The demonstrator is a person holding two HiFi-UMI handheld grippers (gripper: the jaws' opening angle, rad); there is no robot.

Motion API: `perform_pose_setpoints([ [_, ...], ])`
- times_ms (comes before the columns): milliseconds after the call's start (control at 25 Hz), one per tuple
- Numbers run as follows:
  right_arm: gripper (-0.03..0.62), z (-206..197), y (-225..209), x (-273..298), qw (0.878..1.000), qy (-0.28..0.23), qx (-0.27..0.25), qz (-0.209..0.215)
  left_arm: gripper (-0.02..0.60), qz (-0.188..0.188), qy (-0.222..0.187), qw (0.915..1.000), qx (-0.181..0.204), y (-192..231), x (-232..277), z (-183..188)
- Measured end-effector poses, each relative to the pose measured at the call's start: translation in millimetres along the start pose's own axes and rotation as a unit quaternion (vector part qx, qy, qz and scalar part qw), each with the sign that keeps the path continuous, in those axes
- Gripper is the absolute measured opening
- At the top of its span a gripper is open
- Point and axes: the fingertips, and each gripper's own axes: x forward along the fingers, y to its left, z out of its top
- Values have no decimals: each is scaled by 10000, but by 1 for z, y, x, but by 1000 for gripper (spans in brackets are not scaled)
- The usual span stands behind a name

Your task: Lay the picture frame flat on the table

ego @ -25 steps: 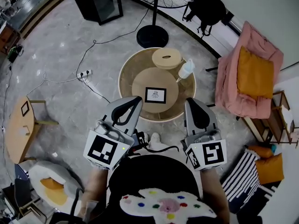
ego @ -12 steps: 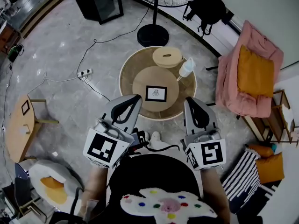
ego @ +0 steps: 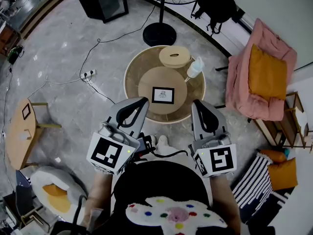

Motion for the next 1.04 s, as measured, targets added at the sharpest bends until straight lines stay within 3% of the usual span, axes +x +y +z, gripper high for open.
perform_pose_setpoints([
  [560,38,1,2,5,10000,3,34,72,15,50,32,10000,-25,5,2,0],
  [760,38,1,2,6,9999,-5,33,104,15,52,216,9997,39,5,2,-6],
  [1040,38,0,2,8,9999,15,23,130,15,59,-11,10000,-62,5,7,-1],
])
